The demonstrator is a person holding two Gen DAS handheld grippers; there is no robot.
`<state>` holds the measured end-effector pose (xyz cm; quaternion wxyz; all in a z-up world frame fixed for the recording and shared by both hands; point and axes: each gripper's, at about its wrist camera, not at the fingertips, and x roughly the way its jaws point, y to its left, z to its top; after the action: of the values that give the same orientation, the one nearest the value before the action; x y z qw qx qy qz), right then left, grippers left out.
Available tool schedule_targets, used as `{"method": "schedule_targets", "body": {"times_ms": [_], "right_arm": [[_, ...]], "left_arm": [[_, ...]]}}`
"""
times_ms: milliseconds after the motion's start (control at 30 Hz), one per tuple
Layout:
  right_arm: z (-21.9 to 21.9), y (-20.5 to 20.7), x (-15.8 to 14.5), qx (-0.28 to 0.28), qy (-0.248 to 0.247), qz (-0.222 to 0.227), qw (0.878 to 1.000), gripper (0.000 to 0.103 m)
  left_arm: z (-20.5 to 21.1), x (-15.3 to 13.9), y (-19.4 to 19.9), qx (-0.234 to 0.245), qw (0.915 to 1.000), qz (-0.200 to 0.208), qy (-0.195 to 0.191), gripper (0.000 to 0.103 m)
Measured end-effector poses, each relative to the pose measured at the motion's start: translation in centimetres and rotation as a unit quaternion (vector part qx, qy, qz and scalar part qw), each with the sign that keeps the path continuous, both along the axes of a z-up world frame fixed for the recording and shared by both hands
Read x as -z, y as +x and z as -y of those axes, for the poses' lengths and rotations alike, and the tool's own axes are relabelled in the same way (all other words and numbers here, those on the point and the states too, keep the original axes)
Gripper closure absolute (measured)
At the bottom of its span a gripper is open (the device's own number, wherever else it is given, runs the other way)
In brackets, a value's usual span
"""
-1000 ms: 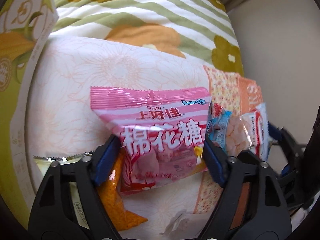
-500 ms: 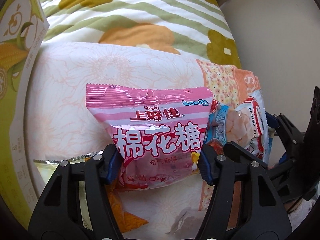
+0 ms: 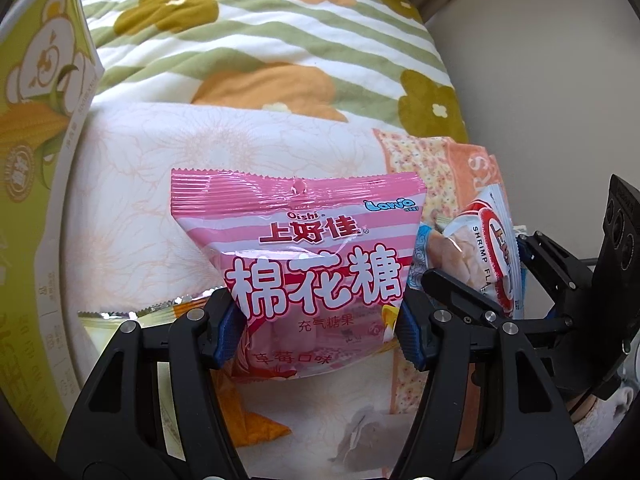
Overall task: Organize snacks
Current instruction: 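Carry both bags over the box and release them inside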
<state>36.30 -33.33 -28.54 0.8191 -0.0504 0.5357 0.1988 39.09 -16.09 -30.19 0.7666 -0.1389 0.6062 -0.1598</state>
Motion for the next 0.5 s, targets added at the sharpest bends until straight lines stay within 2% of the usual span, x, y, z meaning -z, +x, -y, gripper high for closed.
{"method": "schedule_targets", "body": {"times_ms": [200, 500], "right_arm": [[0.3, -1.4, -2.0, 0.009, 0.003, 0.021, 1.0, 0.033], [1.1, -4.0, -6.5, 0.026, 0.011, 0.062, 0.998, 0.033]], "left_arm": [[0.1, -2.6, -1.0, 0.001, 0.9997, 0.023, -0.008, 0.043], [-0.9, -8.8, -3.2, -0.013, 0.9961, 0.083, -0.026, 0.043]]}}
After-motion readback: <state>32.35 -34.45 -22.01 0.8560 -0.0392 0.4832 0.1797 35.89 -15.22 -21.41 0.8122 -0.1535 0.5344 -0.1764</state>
